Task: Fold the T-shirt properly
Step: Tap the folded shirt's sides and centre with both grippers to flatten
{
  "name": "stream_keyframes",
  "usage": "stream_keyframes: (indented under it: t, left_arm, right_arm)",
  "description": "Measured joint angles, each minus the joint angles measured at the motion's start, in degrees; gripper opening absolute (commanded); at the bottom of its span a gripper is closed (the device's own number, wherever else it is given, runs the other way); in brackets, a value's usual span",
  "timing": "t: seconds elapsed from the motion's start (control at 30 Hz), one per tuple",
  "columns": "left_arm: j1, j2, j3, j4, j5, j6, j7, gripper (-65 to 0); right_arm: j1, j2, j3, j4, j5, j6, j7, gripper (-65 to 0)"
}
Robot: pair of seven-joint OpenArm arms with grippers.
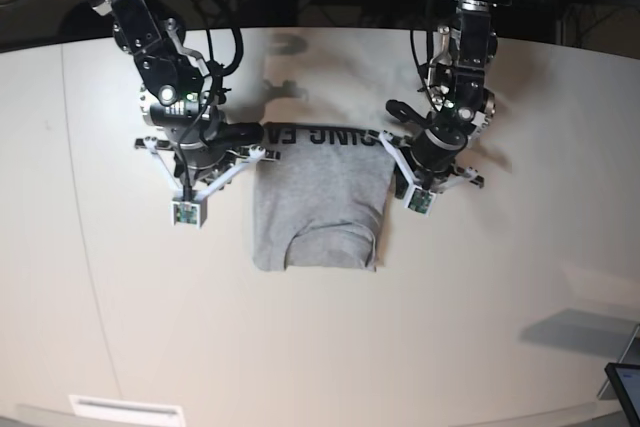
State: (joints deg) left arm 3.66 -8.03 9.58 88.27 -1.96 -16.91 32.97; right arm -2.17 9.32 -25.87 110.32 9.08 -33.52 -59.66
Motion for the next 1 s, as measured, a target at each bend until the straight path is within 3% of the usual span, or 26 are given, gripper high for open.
stream_keyframes:
  t: [0.37,0.53,0.7,0.83,1.0]
  left_arm:
    - [-1.4,4.9,0.6,-0.4,0.5,-0.1,1.8,-61.5]
    - [-2.6,4.9,6.4,-0.5,0.4,-0.4,3.0,-61.5]
    - [-5.2,5.9,6.6,-2.5,0.4,-0.9,4.0,-61.5]
    - [-5.6,5.8,6.0,-2.7,0.4,-0.9,4.7,-61.5]
    - [-5.7,1.7,5.7,-2.4,0.1,-1.0,4.1,-61.5]
  right_arm:
    - [0.1,0.2,0.3,0.0,0.0,0.0,0.4,-65.0]
    - [0.1,0.1,0.3,0.0,0.0,0.0,0.4,-65.0]
    - [0.1,0.1,0.3,0.0,0.0,0.0,0.4,-65.0]
    - [0.1,0.3,0.4,0.0,0.0,0.0,1.7,-65.0]
    - [0.1,0.2,0.3,0.0,0.0,0.0,1.7,-65.0]
